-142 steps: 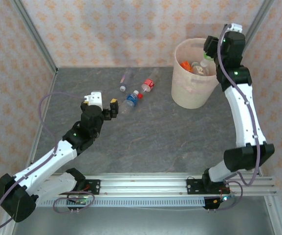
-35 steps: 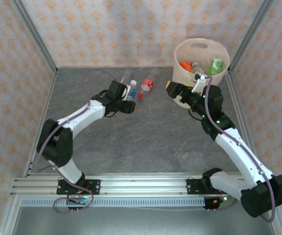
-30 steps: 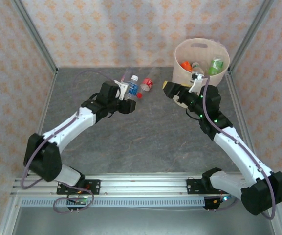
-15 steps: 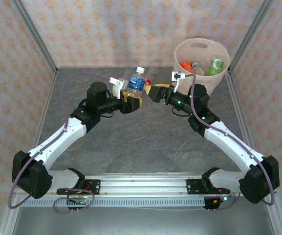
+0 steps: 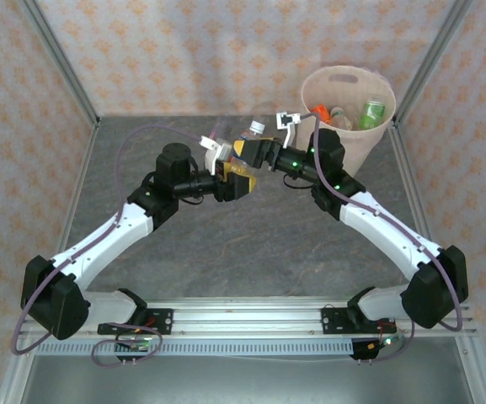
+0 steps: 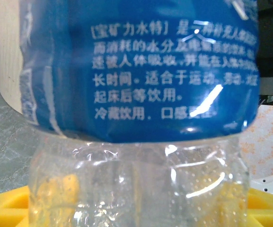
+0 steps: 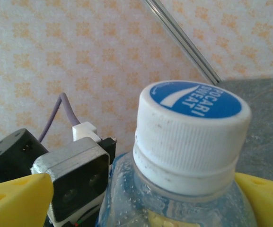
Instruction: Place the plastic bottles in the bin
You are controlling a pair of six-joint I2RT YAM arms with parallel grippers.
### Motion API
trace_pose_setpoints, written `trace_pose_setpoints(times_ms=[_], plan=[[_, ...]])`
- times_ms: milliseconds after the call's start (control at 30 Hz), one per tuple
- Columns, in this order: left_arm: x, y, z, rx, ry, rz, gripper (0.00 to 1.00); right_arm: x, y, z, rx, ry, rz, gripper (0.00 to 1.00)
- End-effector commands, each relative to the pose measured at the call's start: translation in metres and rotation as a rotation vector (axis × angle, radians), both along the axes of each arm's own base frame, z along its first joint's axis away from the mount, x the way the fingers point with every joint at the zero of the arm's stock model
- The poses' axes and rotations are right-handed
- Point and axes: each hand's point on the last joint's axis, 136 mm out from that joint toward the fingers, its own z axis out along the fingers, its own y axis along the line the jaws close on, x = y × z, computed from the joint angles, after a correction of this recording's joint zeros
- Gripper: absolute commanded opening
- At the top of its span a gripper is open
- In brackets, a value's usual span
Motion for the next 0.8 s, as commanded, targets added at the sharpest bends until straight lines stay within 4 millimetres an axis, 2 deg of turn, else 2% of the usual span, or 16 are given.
trace_pose_setpoints(times_ms=[0, 167, 333, 400, 533, 567, 633, 767], plan=[[0.0, -0.005, 0.028, -0.042, -0.092, -0.024, 0.26, 0.0, -0.001, 0.0, -0.05, -0.011, -0.013, 0.91], [0.003, -0.006, 0.03, -0.042, -0.105, -0.005, 0.26, -0.004, 0.006, -0.009, -0.061, 0.017, 0.044, 0.85], [0.0, -0.012, 0.024, -0.012, -0.096, -0.03, 0.27, -0.004, 0.005, -0.003, -0.037, 0.004, 0.042, 0.8], [0.0, -0.013, 0.02, 0.0, -0.09, -0.032, 0.27, -0.004, 0.004, 0.002, -0.025, -0.007, 0.036, 0.68], [0.003, -0.012, 0.016, 0.005, -0.081, -0.011, 0.3, -0.003, -0.003, 0.008, -0.021, -0.044, -0.009, 0.57], [0.005, -0.011, 0.014, 0.011, -0.075, 0.003, 0.35, -0.001, -0.006, 0.008, -0.026, -0.054, -0.036, 0.56], [0.012, -0.006, 0.011, 0.028, -0.068, 0.053, 0.56, 0.006, -0.017, 0.008, -0.047, -0.07, -0.118, 0.53], [0.013, -0.002, 0.01, 0.032, -0.083, 0.078, 0.86, 0.021, -0.043, 0.005, -0.125, -0.088, -0.299, 0.48]])
